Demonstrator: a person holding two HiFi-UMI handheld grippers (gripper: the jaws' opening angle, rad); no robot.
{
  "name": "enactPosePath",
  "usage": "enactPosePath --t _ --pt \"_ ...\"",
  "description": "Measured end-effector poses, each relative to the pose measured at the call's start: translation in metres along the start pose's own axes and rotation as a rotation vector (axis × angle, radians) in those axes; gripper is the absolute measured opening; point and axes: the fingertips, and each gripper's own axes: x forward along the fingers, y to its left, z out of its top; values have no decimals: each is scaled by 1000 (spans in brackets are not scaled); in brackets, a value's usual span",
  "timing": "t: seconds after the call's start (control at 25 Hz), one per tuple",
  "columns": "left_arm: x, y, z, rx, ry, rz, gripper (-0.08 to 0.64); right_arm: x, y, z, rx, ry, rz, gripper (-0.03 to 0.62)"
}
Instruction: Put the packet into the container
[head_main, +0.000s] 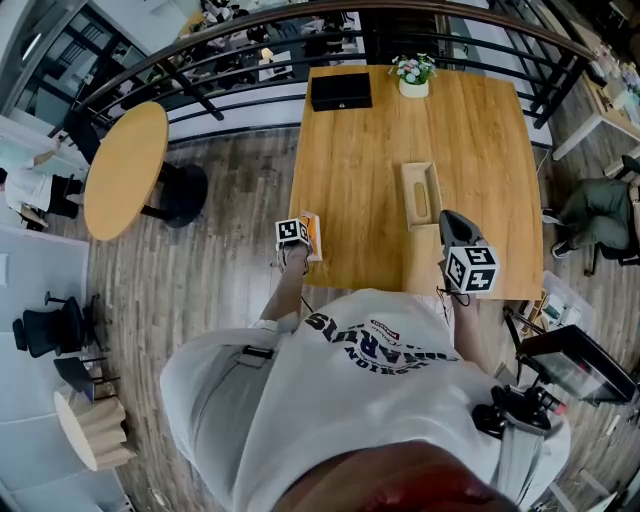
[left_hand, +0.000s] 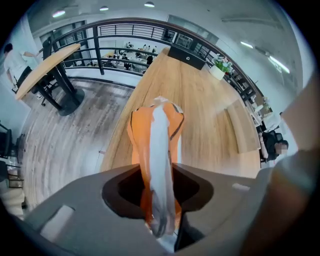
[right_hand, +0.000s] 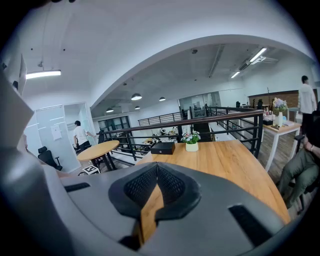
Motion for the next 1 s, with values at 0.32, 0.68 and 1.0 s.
enactPosePath --t 0.32,0.68,1.0 --pt "1 -1 -5 4 3 2 138 -4 -4 -3 9 3 -12 9" --pt "-3 0 -1 12 -4 2 138 -5 -6 -1 20 0 -18 9" --pt "-11 -4 2 -63 -29 -87 135 -6 -8 -7 37 3 -21 9"
